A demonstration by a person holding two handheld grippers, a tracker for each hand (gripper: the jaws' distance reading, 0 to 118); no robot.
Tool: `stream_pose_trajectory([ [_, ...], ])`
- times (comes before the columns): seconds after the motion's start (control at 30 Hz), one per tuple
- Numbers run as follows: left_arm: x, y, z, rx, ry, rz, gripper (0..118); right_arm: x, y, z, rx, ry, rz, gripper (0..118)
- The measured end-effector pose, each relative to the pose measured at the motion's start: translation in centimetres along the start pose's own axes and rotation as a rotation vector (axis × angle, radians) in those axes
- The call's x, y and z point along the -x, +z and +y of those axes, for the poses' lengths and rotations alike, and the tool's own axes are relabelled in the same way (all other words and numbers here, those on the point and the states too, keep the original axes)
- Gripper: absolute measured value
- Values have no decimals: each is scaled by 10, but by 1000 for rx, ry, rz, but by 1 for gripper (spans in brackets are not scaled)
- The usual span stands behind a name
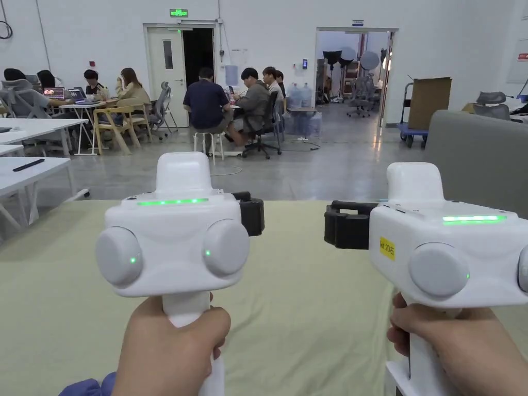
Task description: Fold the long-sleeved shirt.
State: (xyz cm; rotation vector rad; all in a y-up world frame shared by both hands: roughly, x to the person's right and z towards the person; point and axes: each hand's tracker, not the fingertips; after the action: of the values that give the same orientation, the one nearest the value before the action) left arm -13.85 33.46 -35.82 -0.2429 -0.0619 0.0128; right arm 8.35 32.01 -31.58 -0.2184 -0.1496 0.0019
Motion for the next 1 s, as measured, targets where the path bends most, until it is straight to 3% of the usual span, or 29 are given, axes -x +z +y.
stream_pose_trajectory([
  [1.0,1,6,5,-19,2,-11,118,-2,6,2,-31,-11,-33,118],
])
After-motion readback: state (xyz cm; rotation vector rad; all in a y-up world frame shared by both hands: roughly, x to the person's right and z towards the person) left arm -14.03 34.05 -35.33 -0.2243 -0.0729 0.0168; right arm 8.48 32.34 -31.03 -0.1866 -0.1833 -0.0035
